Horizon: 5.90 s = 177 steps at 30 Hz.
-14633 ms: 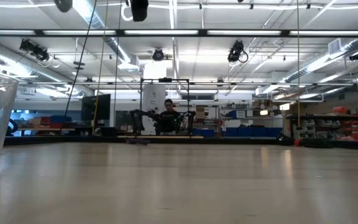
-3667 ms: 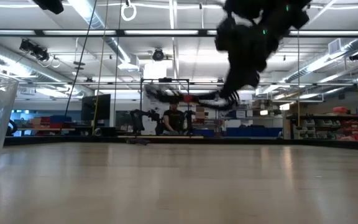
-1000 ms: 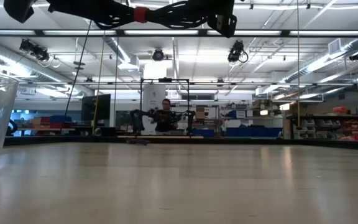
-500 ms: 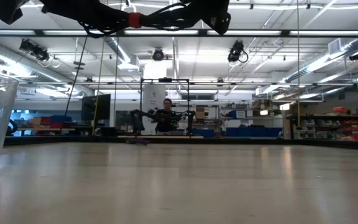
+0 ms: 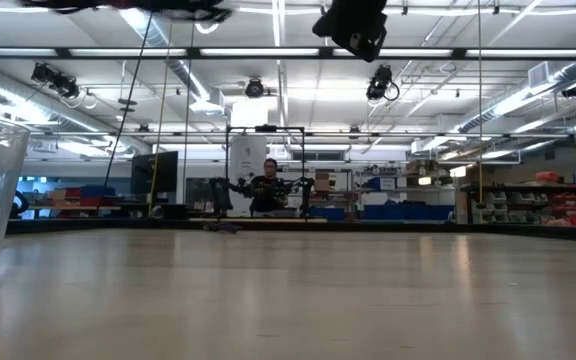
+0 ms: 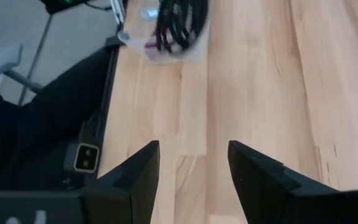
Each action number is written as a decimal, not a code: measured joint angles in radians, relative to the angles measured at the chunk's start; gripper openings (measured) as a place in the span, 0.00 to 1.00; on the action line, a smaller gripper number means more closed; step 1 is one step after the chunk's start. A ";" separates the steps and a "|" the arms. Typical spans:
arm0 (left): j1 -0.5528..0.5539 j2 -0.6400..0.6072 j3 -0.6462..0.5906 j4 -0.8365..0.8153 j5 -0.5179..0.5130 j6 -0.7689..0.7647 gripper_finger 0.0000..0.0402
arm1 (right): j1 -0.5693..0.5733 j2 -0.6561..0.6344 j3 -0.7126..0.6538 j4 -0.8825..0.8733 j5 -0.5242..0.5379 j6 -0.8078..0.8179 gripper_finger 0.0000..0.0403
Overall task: Pick and place USB-C Cables
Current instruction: Put the black charger cable into the transparent bin, then put the violet charger cable into the transparent bin
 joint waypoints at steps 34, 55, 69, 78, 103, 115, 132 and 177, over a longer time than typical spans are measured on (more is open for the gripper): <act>-0.108 0.132 0.022 0.031 0.625 -0.396 0.28 | -0.001 0.000 0.000 -0.023 0.000 0.002 0.48; 0.026 0.131 0.022 -0.206 0.230 -0.229 0.46 | -0.017 0.000 0.000 -0.010 0.130 -0.008 0.48; 0.408 0.130 0.022 -0.170 0.123 0.165 0.48 | 0.040 -0.001 0.000 -0.245 0.089 0.082 0.48; 0.649 0.130 0.022 0.137 0.243 0.528 0.47 | 0.158 -0.001 0.000 -0.641 0.134 0.322 0.48; 1.307 0.130 0.022 0.412 0.516 1.476 0.52 | 0.369 -0.001 0.000 -0.790 0.212 0.657 0.48; 1.454 0.231 0.022 0.500 0.603 1.512 0.67 | 0.369 -0.001 0.000 -0.806 0.403 0.559 0.48; 1.385 0.438 0.038 0.515 0.406 1.519 0.69 | 0.369 -0.001 0.000 -0.807 0.496 0.538 0.48; 1.361 0.556 0.040 0.569 0.464 1.339 0.49 | 0.383 0.000 0.000 -0.754 0.502 0.526 0.48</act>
